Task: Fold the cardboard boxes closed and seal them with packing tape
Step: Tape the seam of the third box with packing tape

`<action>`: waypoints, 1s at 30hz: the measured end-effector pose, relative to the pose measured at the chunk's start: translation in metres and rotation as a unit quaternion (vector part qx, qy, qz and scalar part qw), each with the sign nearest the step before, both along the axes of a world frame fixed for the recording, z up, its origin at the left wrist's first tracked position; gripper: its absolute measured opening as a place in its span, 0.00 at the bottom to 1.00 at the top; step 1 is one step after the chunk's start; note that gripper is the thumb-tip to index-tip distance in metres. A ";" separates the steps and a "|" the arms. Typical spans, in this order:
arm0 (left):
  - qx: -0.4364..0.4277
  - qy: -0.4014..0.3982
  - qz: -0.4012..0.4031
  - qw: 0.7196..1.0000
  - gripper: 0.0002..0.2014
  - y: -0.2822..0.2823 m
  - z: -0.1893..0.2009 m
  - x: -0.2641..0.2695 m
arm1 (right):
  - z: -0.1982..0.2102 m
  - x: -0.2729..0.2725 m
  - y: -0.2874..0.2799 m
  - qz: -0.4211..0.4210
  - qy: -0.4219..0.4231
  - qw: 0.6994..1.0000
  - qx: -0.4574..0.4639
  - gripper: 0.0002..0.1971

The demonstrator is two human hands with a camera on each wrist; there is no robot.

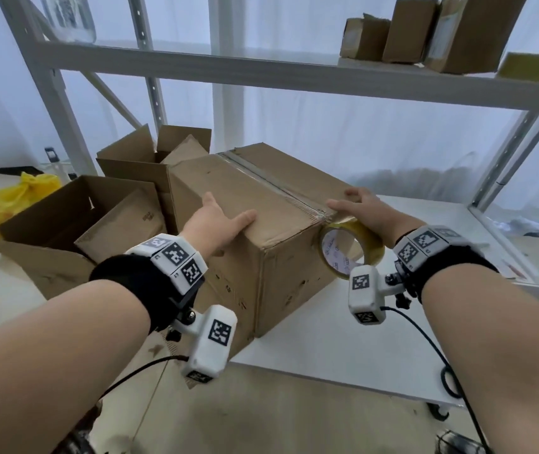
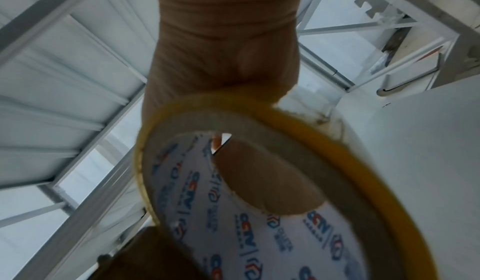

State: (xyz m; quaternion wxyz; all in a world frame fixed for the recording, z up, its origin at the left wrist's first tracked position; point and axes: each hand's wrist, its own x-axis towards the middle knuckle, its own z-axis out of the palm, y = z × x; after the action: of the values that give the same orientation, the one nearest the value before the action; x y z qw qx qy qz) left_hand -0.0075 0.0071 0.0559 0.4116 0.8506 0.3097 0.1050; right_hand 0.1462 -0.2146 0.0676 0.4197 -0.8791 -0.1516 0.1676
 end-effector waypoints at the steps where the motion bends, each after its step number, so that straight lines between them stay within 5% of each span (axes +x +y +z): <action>1: -0.003 0.016 -0.010 1.000 0.49 -0.005 0.001 -0.001 | -0.002 0.003 -0.001 -0.003 0.012 1.000 0.025 0.51; 7: -0.021 0.016 0.022 0.999 0.51 -0.022 -0.003 0.003 | -0.009 -0.005 -0.006 -0.077 0.020 0.980 0.184 0.35; 11: -0.002 -0.126 0.027 0.992 0.38 -0.005 0.013 -0.002 | -0.005 -0.020 -0.006 -0.112 -0.027 0.963 0.242 0.25; 15: 0.025 -0.186 0.004 0.982 0.23 0.009 0.022 -0.001 | 0.003 -0.042 -0.002 -0.158 -0.116 0.950 0.244 0.15; 19: 0.114 -0.087 -0.102 0.984 0.25 0.017 0.000 0.001 | -0.018 -0.067 -0.003 -0.150 -0.103 0.978 0.100 0.17; 23: 0.299 0.049 -0.137 0.943 0.26 0.013 0.002 0.014 | -0.033 -0.080 -0.008 -0.108 -0.128 0.986 0.000 0.25; 26: 0.316 0.043 -0.239 0.917 0.21 -0.010 0.026 0.014 | -0.024 -0.089 0.001 -0.182 -0.219 0.958 0.026 0.11; 28: 0.276 0.012 -0.306 0.911 0.21 -0.020 0.033 0.016 | -0.018 -0.096 0.008 -0.172 -0.160 0.967 0.097 0.17; 30: 0.261 0.033 -0.342 0.902 0.21 -0.024 0.031 0.017 | -0.016 -0.107 0.013 -0.103 -0.014 0.988 0.117 0.24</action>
State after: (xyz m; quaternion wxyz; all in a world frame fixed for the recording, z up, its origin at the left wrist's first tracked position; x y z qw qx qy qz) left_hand 0.0093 -0.0168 0.0867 0.1751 0.9842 -0.0252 0.0071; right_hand 0.0394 -0.2013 0.0515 0.5326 -0.8371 -0.0845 0.0923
